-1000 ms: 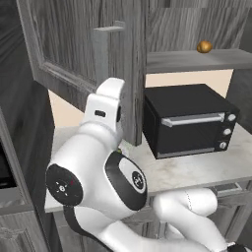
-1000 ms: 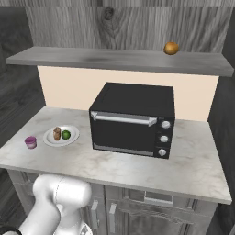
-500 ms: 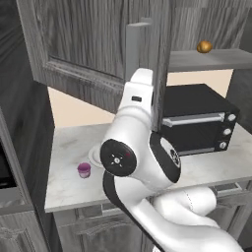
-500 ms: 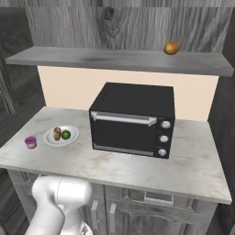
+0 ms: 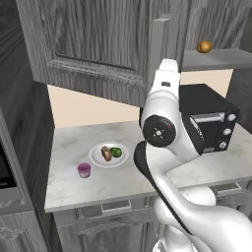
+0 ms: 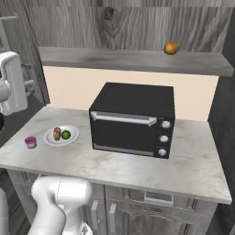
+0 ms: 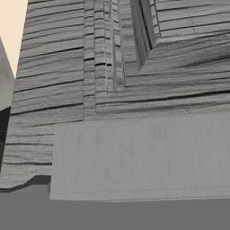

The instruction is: Pick the avocado and bread from the counter and place them on the plate. Then pick the jam from the cabinet and place it next to the plate. Lastly close the cabinet door.

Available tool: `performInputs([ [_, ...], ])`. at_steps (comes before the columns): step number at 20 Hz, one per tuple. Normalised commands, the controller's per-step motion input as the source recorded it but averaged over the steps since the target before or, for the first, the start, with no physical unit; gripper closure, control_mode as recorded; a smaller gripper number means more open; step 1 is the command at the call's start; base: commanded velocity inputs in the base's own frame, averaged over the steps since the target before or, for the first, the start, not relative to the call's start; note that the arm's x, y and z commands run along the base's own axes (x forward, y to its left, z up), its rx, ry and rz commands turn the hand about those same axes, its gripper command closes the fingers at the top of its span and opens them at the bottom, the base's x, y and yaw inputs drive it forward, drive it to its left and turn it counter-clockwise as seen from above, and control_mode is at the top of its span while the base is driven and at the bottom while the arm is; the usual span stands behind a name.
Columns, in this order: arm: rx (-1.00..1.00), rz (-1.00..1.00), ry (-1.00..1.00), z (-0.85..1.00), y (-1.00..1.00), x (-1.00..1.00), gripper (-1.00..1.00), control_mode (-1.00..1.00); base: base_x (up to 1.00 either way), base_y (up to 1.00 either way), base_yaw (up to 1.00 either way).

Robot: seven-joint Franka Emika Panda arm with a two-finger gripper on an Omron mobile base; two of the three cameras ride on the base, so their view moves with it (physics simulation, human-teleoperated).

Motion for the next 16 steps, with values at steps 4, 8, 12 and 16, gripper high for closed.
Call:
performInputs([
  [4, 0.02, 0.0, 0.0, 0.0, -0.19, 0.85, -1.0, -1.0, 0.0, 0.0, 0.0],
  [8, 0.01, 0.0, 0.0, 0.0, 0.0, 0.83, -1.0, -1.0, 0.0, 0.0, 0.0],
  [12, 0.01, 0.0, 0.0, -0.02, -0.02, 0.81, -1.0, -1.0, 0.0, 0.0, 0.0],
  [16, 0.0, 0.0, 0.0, -0.07, 0.03, 0.72, -1.0, -1.0, 0.0, 0.0, 0.0],
])
